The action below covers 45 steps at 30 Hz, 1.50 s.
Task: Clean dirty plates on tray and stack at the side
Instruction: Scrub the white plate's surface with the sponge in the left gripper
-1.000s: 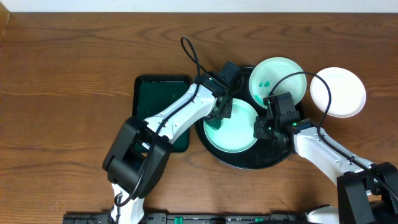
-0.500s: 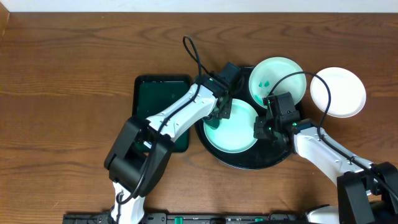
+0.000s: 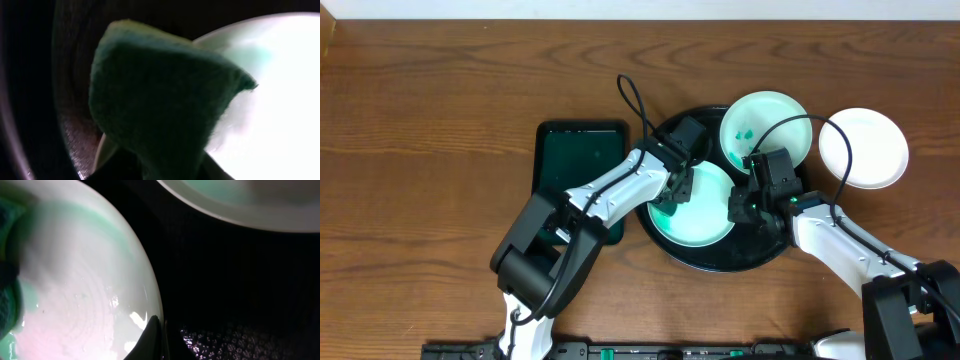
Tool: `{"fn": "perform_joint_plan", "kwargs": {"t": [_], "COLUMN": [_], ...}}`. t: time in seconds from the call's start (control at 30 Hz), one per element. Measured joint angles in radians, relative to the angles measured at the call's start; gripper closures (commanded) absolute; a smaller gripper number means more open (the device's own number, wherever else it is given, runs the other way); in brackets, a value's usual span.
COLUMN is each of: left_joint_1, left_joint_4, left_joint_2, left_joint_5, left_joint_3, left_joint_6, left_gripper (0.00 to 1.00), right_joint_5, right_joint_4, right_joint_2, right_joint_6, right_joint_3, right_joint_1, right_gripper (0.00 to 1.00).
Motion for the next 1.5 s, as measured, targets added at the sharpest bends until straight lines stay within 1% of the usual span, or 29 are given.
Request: {"fn": "perform_joint_plan", "kwargs": {"t": [0.07,0.13,0.17,0.2,0.27,0.37,0.63,0.7,0.8,0.83,0.87,0.93,0.97,1.5], "left_joint_1": [0.0,0.0,-0.002,-0.002,-0.003,-0.004,-0.005,-0.005,-0.005,-0.006,-0.007,-0.011,-0.015,-0.03], "left_joint_4": [-0.013,-0.024,-0.026,-0.028,-0.029,-0.041,-0.051,-0.051,-0.05,-0.049,-0.048,-0.043,-0.04,-0.025], "left_joint_2": [-0.004,-0.016,-0.026,-0.04,-0.071,-0.102,-0.106,-0.105,-0.1,-0.097,-0.092,-0.076,-0.066,-0.006], "left_joint_5": [0.002,0.004,0.003,0.005,0.004,0.004,0.004,0.004,0.004,0.004,0.004,0.003,0.003,-0.014], "left_joint_3": [0.0,0.0,0.0,0.0,0.0,0.001,-0.001,-0.003,-0.006,-0.006,-0.006,-0.007,-0.007,0.011], "left_joint_6": [-0.001,0.002,0.001,0.004,-0.003,-0.003,-0.003,-0.003,-0.003,-0.003,-0.003,-0.01,-0.017,-0.018], "left_gripper": [0.63,0.57,0.51,0.48,0.48,0.51,0.51,0.55,0.57,0.59,0.65,0.88,0.93,0.93], "right_joint_5": [-0.001,-0.002,-0.002,-0.002,-0.002,-0.002,-0.002,-0.002,-0.002,-0.002,-0.002,-0.002,-0.002,-0.002], "right_joint_4": [0.0,0.0,0.0,0.001,0.001,0.001,0.001,0.002,0.002,0.002,0.003,0.003,0.003,0.004], "right_joint_2": [0.0,0.0,0.0,0.0,0.0,0.0,0.0,0.0,0.0,0.0,0.0,0.0,0.0,0.0], "right_joint_6": [0.0,0.0,0.0,0.0,0.0,0.0,0.0,0.0,0.0,0.0,0.0,0.0,0.0,0.0], "right_joint_3": [0.0,0.0,0.0,0.0,0.0,0.0,0.0,0.0,0.0,0.0,0.0,0.0,0.0,0.0], "right_joint_1": [0.0,0.0,0.0,0.0,0.0,0.0,0.0,0.0,0.0,0.0,0.0,0.0,0.0,0.0], "right_gripper": [0.99,0.99,0.99,0.99,0.99,0.99,0.99,0.99,0.99,0.99,0.99,0.99,0.99,0.99]}}
